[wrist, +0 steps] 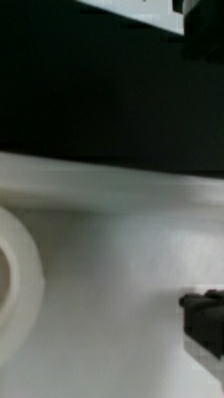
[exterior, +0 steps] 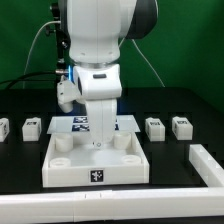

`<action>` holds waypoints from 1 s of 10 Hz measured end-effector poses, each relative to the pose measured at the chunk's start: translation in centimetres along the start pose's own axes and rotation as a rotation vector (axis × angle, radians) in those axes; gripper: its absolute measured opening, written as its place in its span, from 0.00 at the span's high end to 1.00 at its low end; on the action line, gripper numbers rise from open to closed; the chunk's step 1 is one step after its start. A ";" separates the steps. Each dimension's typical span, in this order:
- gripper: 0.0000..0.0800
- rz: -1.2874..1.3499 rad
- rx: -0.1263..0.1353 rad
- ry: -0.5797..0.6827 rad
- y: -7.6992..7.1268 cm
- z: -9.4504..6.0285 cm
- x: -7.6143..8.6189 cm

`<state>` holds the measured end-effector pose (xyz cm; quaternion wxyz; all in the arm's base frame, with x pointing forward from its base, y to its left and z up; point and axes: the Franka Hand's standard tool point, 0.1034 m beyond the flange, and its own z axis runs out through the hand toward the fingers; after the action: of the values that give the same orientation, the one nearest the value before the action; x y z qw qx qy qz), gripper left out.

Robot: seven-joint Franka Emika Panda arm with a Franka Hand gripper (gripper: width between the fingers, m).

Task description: Assemble one leg

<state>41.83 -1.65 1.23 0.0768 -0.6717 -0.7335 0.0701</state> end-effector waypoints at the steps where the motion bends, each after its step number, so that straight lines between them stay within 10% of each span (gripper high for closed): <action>1: 0.19 0.002 -0.002 0.001 0.1 0.1 0.0; 4: 0.19 0.027 -0.002 0.001 0.1 0.1 0.0; 7: 0.46 0.032 0.000 0.001 0.1 0.1 0.0; 9: 0.86 0.032 0.000 0.001 0.1 0.2 0.0; 10: 0.86 0.033 -0.010 0.000 0.3 0.0 -0.1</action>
Offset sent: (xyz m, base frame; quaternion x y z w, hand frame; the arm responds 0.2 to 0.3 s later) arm -0.0010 0.0034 0.0043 0.0061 0.0031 0.0289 0.9996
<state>42.13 -1.72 1.18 0.0723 -0.6842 -0.7226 0.0675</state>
